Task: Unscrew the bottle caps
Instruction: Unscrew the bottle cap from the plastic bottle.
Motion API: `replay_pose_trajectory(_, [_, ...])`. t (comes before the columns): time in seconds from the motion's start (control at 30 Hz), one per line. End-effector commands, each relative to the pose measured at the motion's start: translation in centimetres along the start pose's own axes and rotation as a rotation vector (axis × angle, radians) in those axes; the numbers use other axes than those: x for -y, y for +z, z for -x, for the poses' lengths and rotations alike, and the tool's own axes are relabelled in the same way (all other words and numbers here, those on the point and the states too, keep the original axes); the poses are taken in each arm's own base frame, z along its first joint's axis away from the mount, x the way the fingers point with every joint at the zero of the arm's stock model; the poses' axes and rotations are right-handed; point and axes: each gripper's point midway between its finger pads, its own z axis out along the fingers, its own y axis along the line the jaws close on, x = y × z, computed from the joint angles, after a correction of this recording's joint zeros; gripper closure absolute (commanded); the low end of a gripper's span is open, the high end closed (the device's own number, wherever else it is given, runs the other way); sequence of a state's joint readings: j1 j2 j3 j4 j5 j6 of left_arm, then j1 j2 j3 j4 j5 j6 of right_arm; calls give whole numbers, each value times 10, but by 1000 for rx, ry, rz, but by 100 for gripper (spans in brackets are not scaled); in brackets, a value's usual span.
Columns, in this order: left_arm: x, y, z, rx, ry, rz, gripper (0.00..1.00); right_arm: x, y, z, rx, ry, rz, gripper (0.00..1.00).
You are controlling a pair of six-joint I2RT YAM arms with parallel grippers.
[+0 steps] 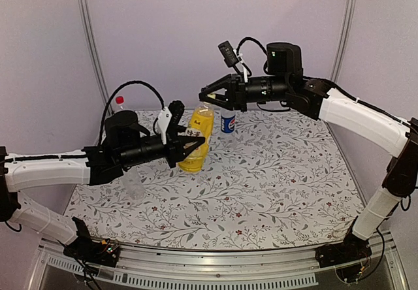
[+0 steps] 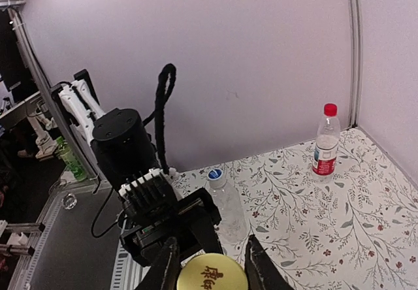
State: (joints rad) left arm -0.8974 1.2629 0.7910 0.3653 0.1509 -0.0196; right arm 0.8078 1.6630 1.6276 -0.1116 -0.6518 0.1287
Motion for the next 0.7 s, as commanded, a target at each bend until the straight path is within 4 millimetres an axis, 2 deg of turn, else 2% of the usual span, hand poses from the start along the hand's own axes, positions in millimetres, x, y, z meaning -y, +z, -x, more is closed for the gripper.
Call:
replay_pose_trajectory(0.0, [79, -31, 36, 186, 82, -462, 75, -69, -29, -2, -10, -269, 397, 91])
replay_pose_trajectory(0.07, [93, -39, 36, 201, 74, -561, 75, -76, -34, -1, -20, -281, 462, 91])
replay_pose_trajectory(0.17, [100, -39, 34, 184, 53, -624, 75, -79, -35, -5, -44, -281, 499, 90])
replay_pose_trajectory(0.33, [96, -37, 33, 178, 37, -614, 75, -73, -32, -8, -56, -284, 468, 85])
replay_pose_trajectory(0.4, [91, -34, 33, 176, 32, -584, 75, -70, -31, -7, -60, -277, 447, 80])
replay_pose_trajectory(0.5, [78, -26, 33, 161, 18, -503, 76, -61, -27, -6, -67, -261, 388, 69])
replay_pose_trajectory(0.67, [41, -9, 30, 121, -3, -271, 77, -40, -22, 2, -66, -213, 239, 34])
